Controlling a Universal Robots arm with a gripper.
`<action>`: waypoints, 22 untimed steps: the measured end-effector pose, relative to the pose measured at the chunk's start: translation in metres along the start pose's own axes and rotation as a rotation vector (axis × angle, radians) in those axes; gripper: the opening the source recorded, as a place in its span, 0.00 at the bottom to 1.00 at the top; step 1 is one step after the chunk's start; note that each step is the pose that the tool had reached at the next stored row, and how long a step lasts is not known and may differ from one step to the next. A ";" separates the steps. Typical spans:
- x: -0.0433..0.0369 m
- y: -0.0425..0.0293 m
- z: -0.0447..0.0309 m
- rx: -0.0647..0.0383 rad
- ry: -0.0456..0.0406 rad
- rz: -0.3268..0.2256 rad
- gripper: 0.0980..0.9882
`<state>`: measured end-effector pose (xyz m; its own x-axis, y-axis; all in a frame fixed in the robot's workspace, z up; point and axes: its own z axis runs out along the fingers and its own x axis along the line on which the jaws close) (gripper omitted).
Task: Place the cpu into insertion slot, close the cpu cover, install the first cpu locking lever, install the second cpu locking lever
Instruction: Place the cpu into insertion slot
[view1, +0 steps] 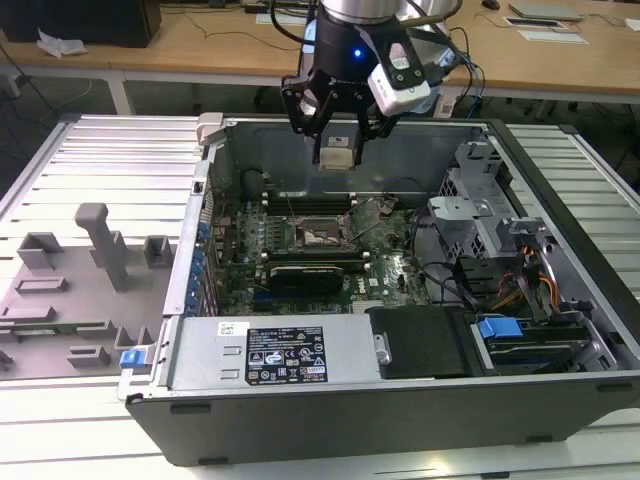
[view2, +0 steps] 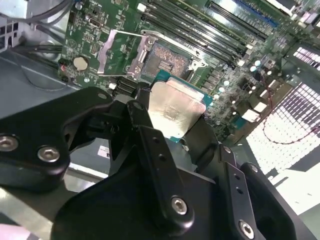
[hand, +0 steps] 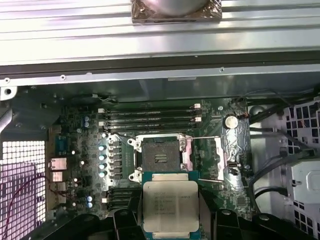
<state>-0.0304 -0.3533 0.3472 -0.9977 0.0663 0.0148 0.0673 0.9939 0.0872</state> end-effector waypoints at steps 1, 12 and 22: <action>0.0001 -0.0003 0.0031 0.000 -0.0028 0.032 0.50; -0.0002 -0.0015 0.0166 -0.004 -0.0248 0.283 0.50; -0.0002 -0.0017 0.0195 -0.007 -0.0401 0.459 0.50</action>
<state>-0.0305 -0.3533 0.3276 -0.8639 0.5034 0.0149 0.5026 0.8601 0.0871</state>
